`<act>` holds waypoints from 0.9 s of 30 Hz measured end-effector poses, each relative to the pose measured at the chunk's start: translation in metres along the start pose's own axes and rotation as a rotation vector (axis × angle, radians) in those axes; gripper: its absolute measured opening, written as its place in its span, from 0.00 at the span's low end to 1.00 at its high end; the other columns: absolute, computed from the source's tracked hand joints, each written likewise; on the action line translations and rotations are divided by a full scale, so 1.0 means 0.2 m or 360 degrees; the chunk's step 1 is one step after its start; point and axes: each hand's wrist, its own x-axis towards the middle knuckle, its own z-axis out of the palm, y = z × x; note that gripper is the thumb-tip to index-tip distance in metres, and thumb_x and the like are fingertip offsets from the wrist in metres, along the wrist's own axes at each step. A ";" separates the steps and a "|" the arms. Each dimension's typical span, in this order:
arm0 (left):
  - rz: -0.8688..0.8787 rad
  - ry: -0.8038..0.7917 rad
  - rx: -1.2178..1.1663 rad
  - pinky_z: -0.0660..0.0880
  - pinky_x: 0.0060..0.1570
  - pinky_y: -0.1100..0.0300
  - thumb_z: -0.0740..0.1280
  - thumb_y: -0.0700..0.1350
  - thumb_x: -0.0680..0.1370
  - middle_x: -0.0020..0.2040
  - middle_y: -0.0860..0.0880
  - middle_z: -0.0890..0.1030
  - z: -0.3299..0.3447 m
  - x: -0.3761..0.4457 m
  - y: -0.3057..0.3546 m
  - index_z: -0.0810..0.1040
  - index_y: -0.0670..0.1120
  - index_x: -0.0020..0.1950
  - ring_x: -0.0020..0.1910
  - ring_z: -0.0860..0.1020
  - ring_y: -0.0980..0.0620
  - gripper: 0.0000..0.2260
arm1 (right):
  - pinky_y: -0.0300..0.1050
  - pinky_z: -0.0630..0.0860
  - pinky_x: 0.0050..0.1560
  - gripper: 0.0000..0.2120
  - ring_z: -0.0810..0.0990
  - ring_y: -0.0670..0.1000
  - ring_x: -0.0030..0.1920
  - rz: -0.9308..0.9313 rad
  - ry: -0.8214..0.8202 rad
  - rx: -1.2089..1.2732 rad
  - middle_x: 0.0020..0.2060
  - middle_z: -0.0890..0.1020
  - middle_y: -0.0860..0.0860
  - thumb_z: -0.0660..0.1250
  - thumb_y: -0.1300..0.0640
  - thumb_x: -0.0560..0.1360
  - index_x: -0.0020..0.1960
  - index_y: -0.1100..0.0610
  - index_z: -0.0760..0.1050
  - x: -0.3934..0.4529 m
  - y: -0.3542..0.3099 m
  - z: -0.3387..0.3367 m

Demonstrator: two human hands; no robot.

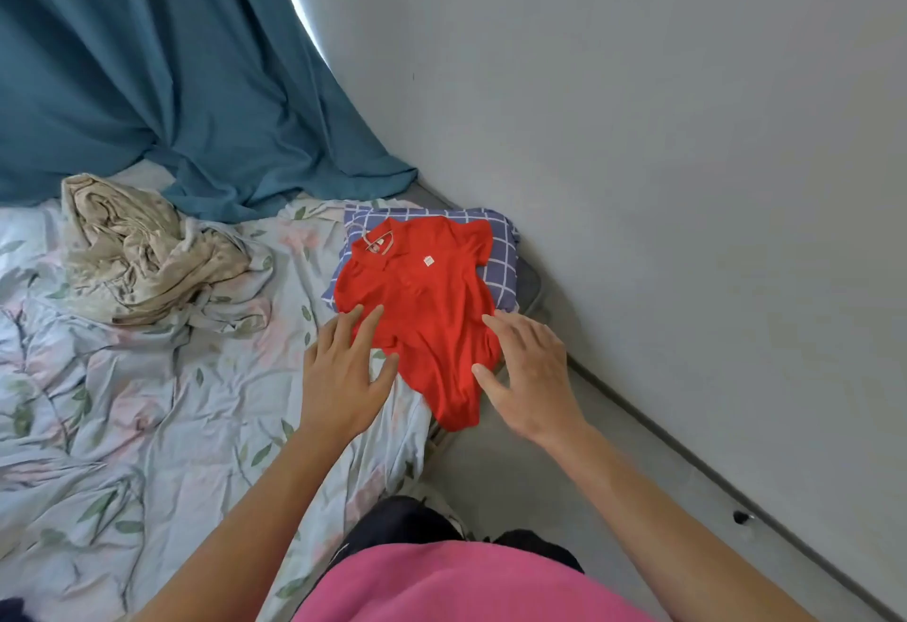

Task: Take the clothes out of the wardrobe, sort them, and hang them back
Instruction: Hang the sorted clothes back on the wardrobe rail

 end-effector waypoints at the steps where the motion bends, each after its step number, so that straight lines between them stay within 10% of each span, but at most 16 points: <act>1: -0.0018 0.0015 0.0006 0.72 0.66 0.41 0.59 0.63 0.80 0.76 0.50 0.70 0.00 0.09 0.00 0.65 0.55 0.81 0.74 0.68 0.45 0.30 | 0.59 0.62 0.77 0.30 0.67 0.50 0.77 -0.0007 -0.0010 -0.0007 0.75 0.71 0.47 0.62 0.39 0.78 0.77 0.49 0.68 0.10 0.02 0.00; 13: -0.0416 0.0075 -0.0009 0.72 0.66 0.43 0.58 0.62 0.81 0.75 0.52 0.71 0.10 0.72 -0.21 0.65 0.55 0.81 0.74 0.68 0.45 0.29 | 0.57 0.60 0.79 0.30 0.63 0.51 0.78 -0.0189 -0.0289 -0.0010 0.77 0.68 0.46 0.64 0.41 0.79 0.78 0.48 0.65 1.13 0.15 0.27; 27: -0.0777 -0.0359 0.0120 0.70 0.67 0.38 0.56 0.62 0.81 0.75 0.43 0.71 1.22 1.70 -0.91 0.63 0.50 0.82 0.72 0.71 0.37 0.32 | 0.57 0.60 0.79 0.32 0.63 0.59 0.79 -0.0614 -0.0834 -0.0236 0.78 0.68 0.54 0.66 0.42 0.81 0.80 0.55 0.64 2.55 0.74 1.51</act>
